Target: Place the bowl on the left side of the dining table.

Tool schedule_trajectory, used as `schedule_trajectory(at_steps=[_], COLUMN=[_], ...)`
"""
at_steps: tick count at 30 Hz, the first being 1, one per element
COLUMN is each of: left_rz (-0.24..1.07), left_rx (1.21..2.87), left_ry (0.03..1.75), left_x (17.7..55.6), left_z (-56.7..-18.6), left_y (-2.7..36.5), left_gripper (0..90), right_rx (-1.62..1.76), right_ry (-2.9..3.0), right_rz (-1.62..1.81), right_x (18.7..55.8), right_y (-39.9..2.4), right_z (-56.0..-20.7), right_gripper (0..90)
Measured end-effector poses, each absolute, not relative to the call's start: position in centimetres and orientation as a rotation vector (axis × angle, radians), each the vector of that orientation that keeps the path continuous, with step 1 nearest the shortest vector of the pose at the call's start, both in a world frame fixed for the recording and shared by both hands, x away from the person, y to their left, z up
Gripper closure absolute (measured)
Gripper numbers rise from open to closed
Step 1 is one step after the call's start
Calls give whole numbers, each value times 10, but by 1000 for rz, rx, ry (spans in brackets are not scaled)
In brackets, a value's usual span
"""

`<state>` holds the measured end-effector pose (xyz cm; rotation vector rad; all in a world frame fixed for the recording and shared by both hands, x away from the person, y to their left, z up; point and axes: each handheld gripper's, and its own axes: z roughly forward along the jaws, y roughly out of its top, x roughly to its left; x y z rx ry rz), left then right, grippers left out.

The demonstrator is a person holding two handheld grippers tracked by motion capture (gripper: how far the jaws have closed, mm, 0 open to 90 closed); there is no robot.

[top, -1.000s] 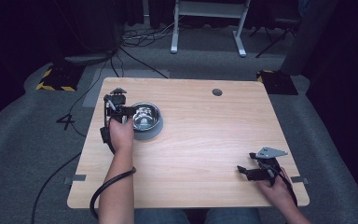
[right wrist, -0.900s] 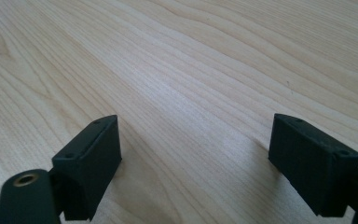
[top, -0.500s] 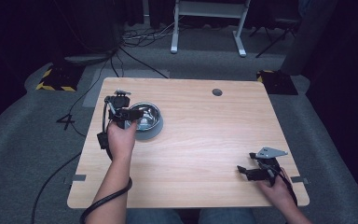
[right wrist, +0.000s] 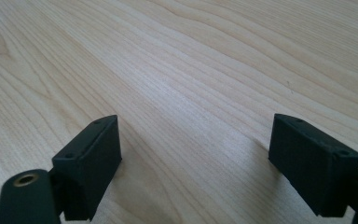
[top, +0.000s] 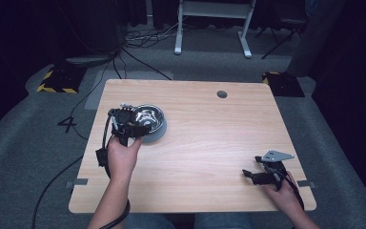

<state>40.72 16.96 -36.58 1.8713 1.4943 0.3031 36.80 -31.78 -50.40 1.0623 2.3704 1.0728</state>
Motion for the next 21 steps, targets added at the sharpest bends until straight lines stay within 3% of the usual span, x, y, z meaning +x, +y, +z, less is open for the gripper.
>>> schedule_trajectory(at_steps=[15,21], left_rz=[209,249], left_rx=[1845,1877], left_ry=[1422,1401], left_x=[361,347], left_z=[-360,-363], left_y=[175,173], left_gripper=[468,464], right_rx=[1016,1019], right_ry=[2391,2390], right_rz=[1055,1055], right_x=[369,369], right_y=[-321,-320], right_z=[-504,-504], right_gripper=[170,170])
